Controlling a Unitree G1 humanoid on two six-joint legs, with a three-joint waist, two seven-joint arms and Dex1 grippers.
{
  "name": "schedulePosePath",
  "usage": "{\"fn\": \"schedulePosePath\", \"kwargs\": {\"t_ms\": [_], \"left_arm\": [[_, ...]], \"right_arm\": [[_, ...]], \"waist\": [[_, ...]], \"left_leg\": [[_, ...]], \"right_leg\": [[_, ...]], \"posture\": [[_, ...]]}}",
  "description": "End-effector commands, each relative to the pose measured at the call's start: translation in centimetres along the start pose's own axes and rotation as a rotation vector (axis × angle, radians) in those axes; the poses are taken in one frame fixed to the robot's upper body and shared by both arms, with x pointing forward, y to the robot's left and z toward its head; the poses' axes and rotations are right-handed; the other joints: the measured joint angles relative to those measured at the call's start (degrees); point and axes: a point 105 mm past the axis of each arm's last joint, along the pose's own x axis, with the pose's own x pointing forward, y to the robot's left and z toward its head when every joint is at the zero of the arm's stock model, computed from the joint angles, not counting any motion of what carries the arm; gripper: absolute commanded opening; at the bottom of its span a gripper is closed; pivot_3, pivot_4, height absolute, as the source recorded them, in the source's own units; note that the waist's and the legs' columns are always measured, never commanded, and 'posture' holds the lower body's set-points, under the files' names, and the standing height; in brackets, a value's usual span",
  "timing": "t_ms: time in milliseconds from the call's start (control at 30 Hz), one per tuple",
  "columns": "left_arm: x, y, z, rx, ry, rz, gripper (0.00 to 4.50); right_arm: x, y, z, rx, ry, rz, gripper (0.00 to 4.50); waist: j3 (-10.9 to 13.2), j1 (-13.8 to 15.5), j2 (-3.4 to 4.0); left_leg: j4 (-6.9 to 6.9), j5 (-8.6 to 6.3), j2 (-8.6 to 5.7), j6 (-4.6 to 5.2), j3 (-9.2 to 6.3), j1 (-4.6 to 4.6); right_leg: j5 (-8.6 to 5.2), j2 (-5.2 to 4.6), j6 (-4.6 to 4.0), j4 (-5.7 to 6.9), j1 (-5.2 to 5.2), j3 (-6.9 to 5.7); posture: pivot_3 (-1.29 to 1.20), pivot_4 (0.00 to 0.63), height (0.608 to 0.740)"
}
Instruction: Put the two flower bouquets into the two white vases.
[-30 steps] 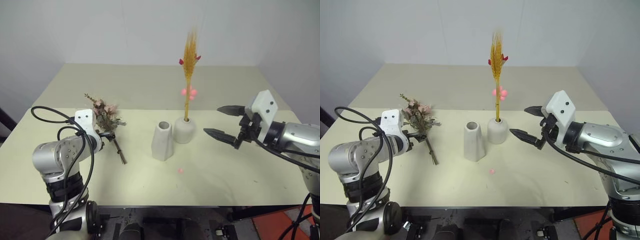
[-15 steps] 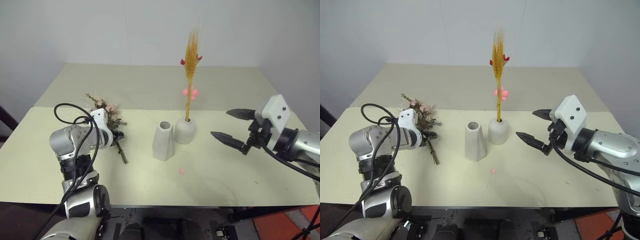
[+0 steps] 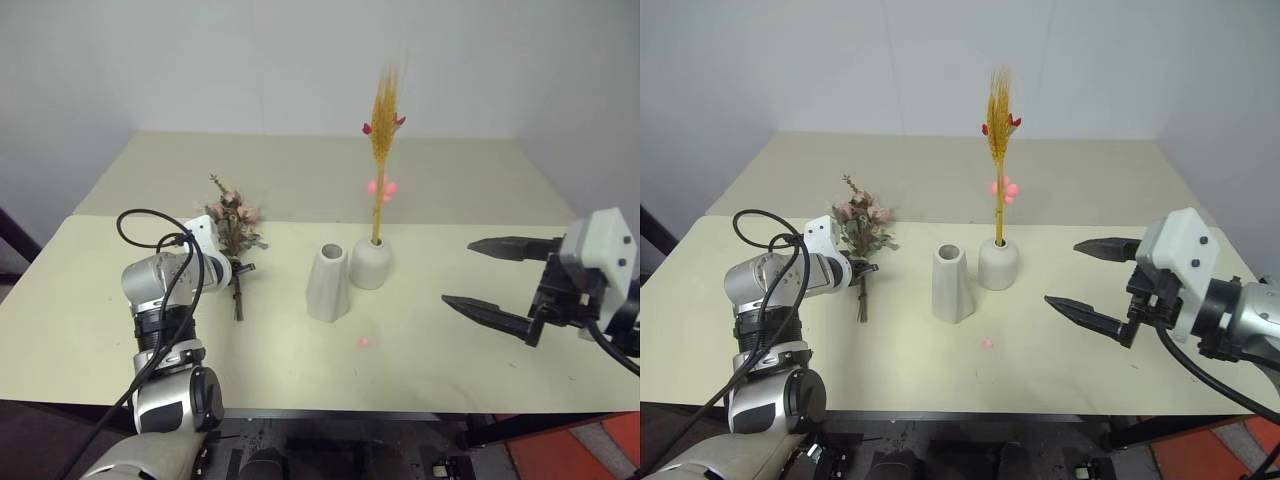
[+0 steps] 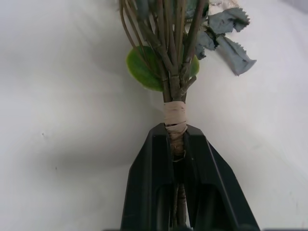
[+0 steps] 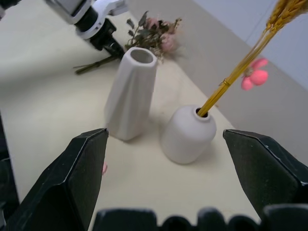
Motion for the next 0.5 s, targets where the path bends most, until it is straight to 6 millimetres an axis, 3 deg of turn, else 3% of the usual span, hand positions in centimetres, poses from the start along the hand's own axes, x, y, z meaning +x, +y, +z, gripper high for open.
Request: {"fn": "schedulePosePath", "kwargs": {"t_ms": [33,167,267,400,500], "left_arm": [[-3.0,-2.3,6.0,-0.035,-0.352,-0.204,0.04],[-6.7,-5.1,9.8,-0.003,-0.517,-0.449,0.04],[-10.2,-8.1,11.8,0.004,-0.597,-0.735,0.04],[-13.3,-11.8,11.8,0.112,-0.605,-1.043,0.04],[-14.6,-14.6,10.0,0.248,-0.557,-1.239,0.04]], "right_arm": [[-1.4,-0.2,0.4,-0.044,0.028,-0.014,4.5],[-2.7,0.3,-1.0,-0.022,0.115,-0.006,4.5],[-3.3,0.4,-1.8,-0.001,0.142,-0.019,4.5],[-3.8,0.3,-2.3,0.016,0.151,-0.06,4.5],[-3.8,0.4,-2.2,0.01,0.137,-0.099,4.5]], "waist": [[0.02,0.04,-0.03],[0.02,0.15,-0.05],[0.02,0.19,-0.06],[0.01,0.19,-0.07],[0.01,0.1,-0.07]], "left_leg": [[0.0,0.0,0.01,-0.01,0.0,-0.04],[0.01,0.0,0.02,0.0,0.0,-0.21],[0.08,0.0,-0.01,0.0,0.01,-0.25],[0.08,0.0,-0.01,0.01,0.01,-0.2],[0.07,0.0,-0.01,0.01,0.03,-0.18]], "right_leg": [[0.0,0.01,-0.01,0.0,-0.05,0.0],[-0.01,0.0,0.01,-0.03,-0.13,-0.03],[-0.01,-0.03,0.02,-0.04,-0.11,-0.03],[-0.05,-0.03,0.07,-0.03,-0.07,-0.03],[-0.06,-0.01,0.08,-0.03,-0.06,-0.01]], "posture": [[0.0,0.15,0.74],[0.0,0.15,0.74],[0.0,0.15,0.74],[0.0,0.15,0.74],[0.0,0.15,0.74]]}}
